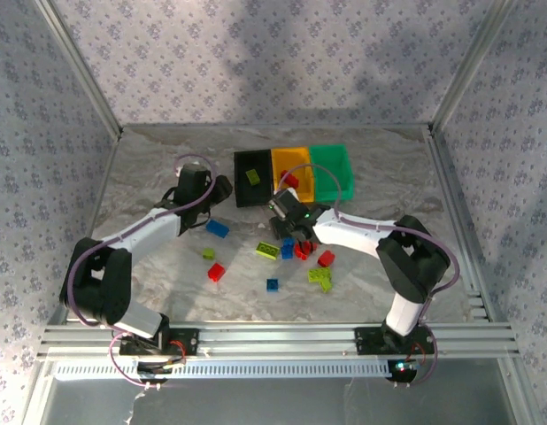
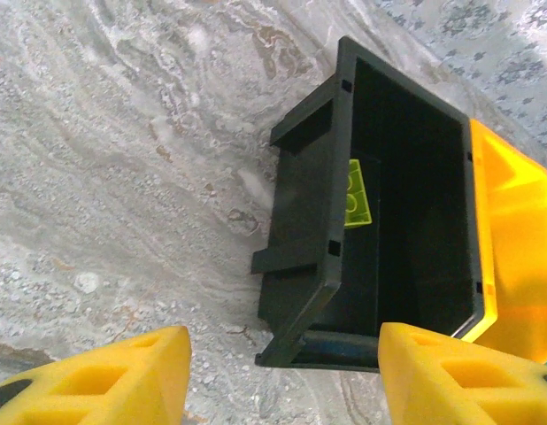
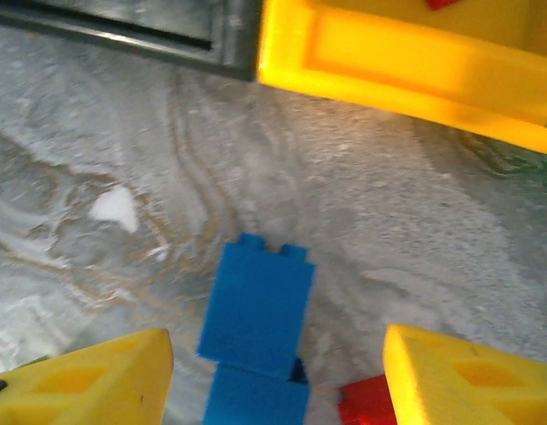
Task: Sort the legos into containers by color
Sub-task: Pick up the lego from the center of the table.
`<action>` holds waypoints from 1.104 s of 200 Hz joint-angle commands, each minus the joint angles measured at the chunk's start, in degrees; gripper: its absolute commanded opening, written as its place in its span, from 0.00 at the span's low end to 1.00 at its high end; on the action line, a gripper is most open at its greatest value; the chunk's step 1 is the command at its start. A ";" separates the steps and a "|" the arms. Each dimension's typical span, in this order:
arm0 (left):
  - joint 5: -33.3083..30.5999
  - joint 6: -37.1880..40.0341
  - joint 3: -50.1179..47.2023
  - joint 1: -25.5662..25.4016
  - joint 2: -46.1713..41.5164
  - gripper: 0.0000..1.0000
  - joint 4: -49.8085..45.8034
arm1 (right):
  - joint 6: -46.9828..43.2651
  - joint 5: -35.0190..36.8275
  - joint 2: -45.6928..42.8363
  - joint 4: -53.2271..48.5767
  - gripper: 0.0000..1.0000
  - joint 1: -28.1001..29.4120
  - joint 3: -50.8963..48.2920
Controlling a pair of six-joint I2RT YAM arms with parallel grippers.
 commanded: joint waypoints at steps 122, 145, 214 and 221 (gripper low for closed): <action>1.45 0.28 2.84 -0.06 0.29 0.59 -0.09 | 2.49 1.00 7.92 -4.29 0.47 -0.12 8.94; 0.93 -0.03 1.50 0.00 -0.35 0.59 0.99 | 2.49 0.91 8.68 -3.95 0.47 0.70 9.82; -0.05 0.69 1.70 0.62 -2.16 0.59 -1.22 | 3.36 5.83 10.92 -8.70 0.47 1.76 10.37; 0.17 0.78 1.55 0.54 -2.17 0.59 -1.14 | 3.36 5.78 11.01 -8.83 0.48 1.79 10.21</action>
